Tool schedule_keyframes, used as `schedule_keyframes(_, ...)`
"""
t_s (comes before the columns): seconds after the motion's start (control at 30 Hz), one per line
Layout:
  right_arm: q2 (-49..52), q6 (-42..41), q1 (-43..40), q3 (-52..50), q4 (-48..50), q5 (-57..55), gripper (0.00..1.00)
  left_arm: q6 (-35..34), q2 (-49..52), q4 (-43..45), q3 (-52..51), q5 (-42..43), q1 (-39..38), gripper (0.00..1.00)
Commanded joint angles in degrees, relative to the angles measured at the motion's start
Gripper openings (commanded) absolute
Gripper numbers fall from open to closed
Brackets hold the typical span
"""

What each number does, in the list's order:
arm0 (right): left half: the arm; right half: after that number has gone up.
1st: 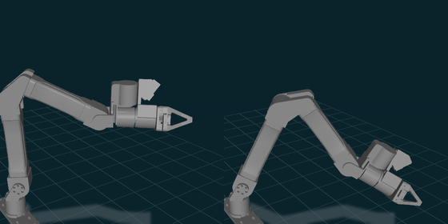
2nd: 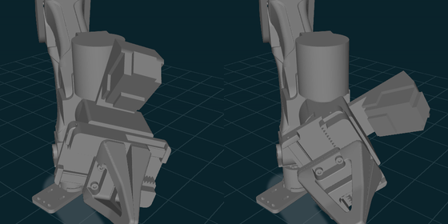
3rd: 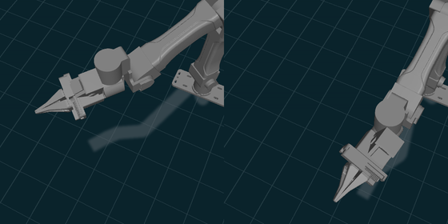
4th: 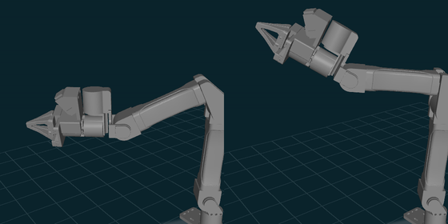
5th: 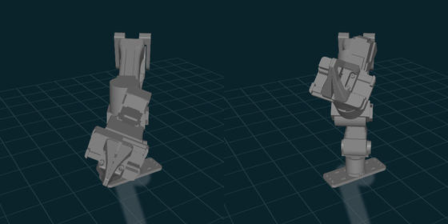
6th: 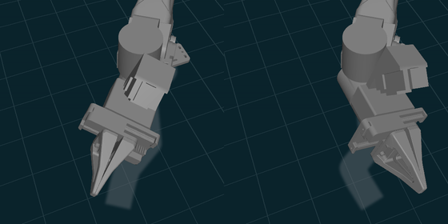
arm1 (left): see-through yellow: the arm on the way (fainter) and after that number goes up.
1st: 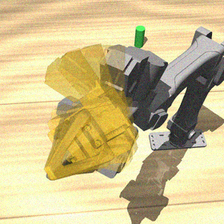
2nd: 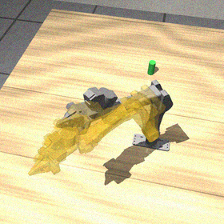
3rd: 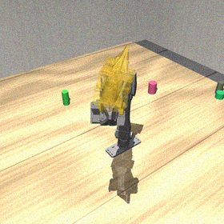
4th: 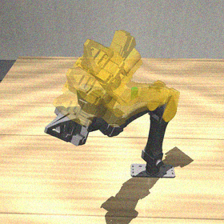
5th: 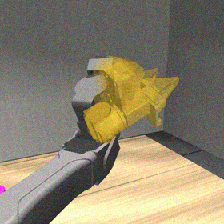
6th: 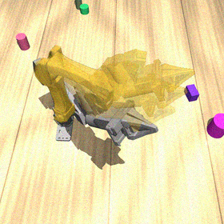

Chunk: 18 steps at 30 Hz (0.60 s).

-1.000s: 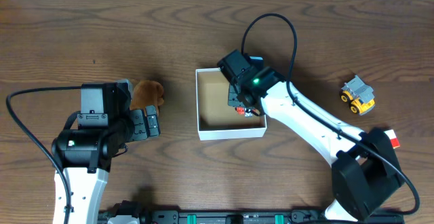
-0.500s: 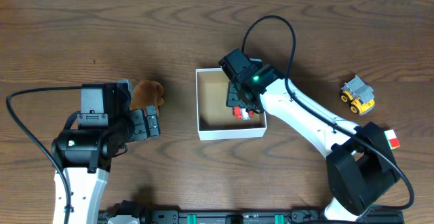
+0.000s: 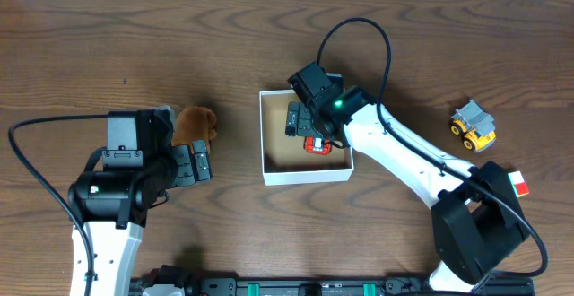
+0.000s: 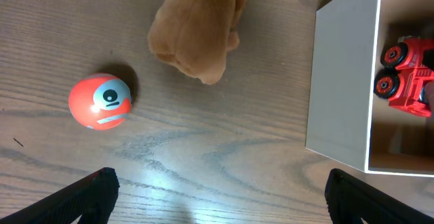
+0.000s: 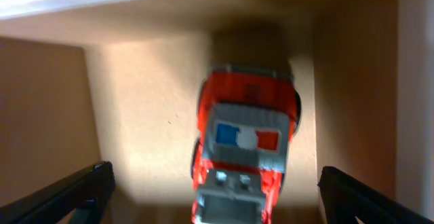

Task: Pack container
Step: 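Carry the red fire truck into the white box and release it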

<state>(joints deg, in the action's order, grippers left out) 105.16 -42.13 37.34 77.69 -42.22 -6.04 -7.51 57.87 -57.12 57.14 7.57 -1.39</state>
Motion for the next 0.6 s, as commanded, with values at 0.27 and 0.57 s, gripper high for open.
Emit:
schedule_keyframes(0.27, -1.7, 6.6, -0.2, 2.6, 1.2, -8.3, 0.89, -0.1, 0.1, -0.3, 0.9, 0.6, 0.0, 0.98)
schedule_keyframes(0.57, -10.1, 10.0, -4.2, 15.0, -10.9, -22.6, 0.91, -0.1, 0.1, -0.5, 0.9, 0.6, 0.0, 0.98)
